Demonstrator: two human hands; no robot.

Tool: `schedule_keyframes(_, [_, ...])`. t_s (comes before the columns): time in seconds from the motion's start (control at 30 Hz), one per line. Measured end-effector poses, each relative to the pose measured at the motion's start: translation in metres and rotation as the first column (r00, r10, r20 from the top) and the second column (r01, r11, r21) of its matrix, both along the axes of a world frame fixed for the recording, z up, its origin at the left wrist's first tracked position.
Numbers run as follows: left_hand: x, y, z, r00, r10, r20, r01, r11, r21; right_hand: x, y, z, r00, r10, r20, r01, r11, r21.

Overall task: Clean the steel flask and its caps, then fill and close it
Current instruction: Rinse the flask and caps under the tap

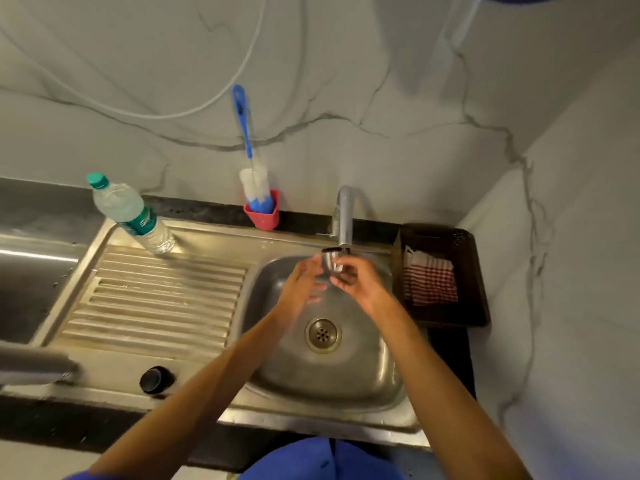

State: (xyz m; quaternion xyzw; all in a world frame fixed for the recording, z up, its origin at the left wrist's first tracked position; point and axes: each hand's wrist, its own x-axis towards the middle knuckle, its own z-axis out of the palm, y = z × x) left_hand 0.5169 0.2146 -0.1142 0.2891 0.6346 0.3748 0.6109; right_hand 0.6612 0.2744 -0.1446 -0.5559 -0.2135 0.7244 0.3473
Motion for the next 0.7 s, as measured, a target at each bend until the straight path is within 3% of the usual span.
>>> schedule_keyframes(0.23, [0.019, 0.047, -0.008, 0.996, -0.093, -0.014, 0.093, 0.996, -0.002, 0.017, 0.004, -0.009, 0.998, -0.008, 0.056, 0.004, 0.998, 0.061])
schedule_keyframes(0.33, [0.019, 0.043, -0.023, 0.98, -0.126, -0.155, 0.14, 0.987, 0.081, 0.021, 0.003, -0.016, 0.996, -0.068, -0.054, 0.065, 0.997, -0.041])
schedule_keyframes(0.4, [0.023, 0.038, -0.024, 0.947, -0.142, -0.288, 0.183, 0.975, 0.122, 0.017, 0.006, -0.021, 0.997, -0.067, -0.031, 0.063, 0.99, -0.127])
schedule_keyframes(0.47, [0.024, 0.036, -0.028, 0.935, -0.119, -0.334, 0.168, 0.978, 0.122, 0.008, 0.012, -0.018, 0.999, -0.014, 0.032, 0.021, 0.976, -0.216])
schedule_keyframes(0.57, [0.02, 0.035, -0.04, 0.966, -0.093, -0.241, 0.118, 0.989, 0.092, -0.008, 0.027, -0.008, 0.982, 0.067, 0.176, -0.022, 0.968, -0.249])
schedule_keyframes(0.7, [0.02, 0.027, -0.031, 0.988, -0.008, -0.152, 0.019, 0.997, 0.072, -0.019, 0.041, -0.003, 0.844, 0.091, 0.528, -0.092, 0.995, -0.026])
